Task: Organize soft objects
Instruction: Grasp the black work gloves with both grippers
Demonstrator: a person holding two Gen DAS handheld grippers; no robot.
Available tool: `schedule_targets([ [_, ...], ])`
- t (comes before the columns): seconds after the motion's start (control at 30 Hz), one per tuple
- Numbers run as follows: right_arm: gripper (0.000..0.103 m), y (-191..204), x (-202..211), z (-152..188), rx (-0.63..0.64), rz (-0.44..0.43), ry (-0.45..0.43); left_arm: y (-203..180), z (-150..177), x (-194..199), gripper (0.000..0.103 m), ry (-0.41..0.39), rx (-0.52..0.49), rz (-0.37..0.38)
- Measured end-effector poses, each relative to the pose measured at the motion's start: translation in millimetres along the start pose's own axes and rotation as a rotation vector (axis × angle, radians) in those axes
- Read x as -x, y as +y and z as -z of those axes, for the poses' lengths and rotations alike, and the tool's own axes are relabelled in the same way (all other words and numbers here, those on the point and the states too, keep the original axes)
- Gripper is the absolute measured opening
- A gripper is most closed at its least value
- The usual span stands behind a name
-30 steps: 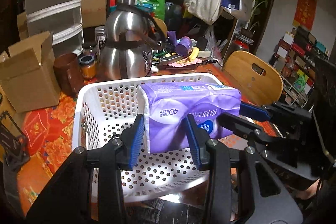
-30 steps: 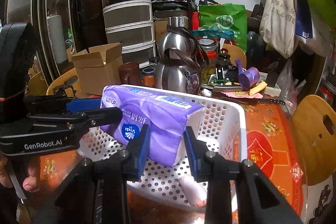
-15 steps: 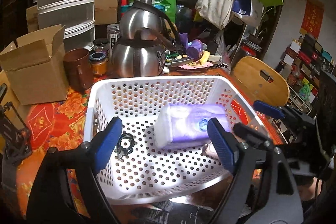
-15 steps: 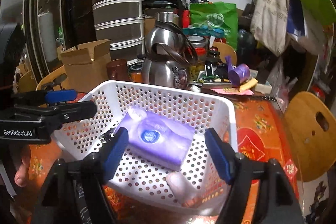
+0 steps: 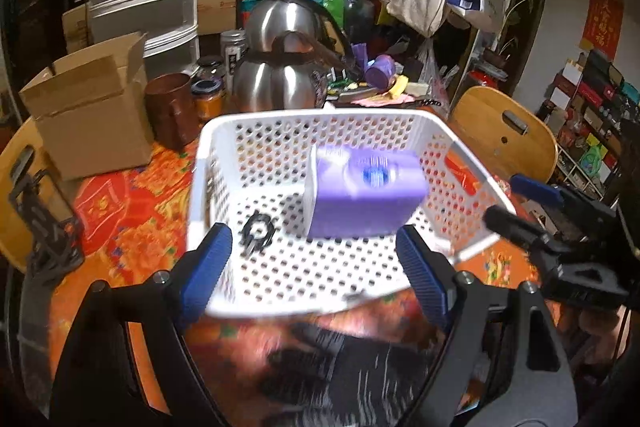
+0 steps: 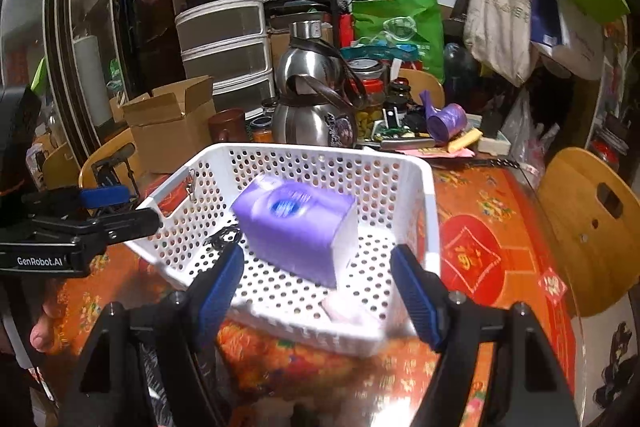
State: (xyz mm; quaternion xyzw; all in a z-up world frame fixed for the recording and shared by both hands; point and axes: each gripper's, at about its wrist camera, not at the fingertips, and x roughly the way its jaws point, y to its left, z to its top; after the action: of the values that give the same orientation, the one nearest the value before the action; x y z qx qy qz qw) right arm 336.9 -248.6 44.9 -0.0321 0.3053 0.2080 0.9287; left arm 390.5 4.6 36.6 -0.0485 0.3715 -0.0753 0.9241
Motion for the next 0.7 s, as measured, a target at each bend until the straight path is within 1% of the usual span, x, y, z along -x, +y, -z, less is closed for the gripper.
schedule_targets([
  [0.1, 0.077, -1, 18, 13, -0.035, 0.014, -0.006, 7, 18, 20, 0.082, -0.001, 0.025, 0.029],
  [0.2, 0.079, 3, 33, 34, -0.052, 0.036, 0.004, 10, 42, 41, 0.082, -0.015, 0.016, 0.021],
  [0.3, 0.079, 13, 45, 61, -0.051, 0.038, 0.022, 17, 69, 54, 0.083, 0.002, 0.044, 0.041],
  [0.37, 0.079, 23, 53, 82, -0.047, 0.028, 0.03, 22, 90, 59, 0.083, 0.016, 0.059, 0.021],
  [0.47, 0.079, 40, 61, 108, -0.027, 0.024, 0.025, 26, 119, 56, 0.083, 0.034, 0.059, -0.013],
  [0.57, 0.078, 56, 59, 127, 0.002, 0.028, 0.041, 30, 142, 41, 0.083, 0.078, 0.073, 0.012],
  [0.6, 0.078, 60, 56, 132, 0.011, 0.023, 0.044, 29, 149, 33, 0.083, 0.095, 0.071, 0.007],
  [0.7, 0.067, 68, 47, 141, 0.024, 0.007, 0.07, 27, 159, 15, 0.083, 0.124, 0.064, 0.01],
])
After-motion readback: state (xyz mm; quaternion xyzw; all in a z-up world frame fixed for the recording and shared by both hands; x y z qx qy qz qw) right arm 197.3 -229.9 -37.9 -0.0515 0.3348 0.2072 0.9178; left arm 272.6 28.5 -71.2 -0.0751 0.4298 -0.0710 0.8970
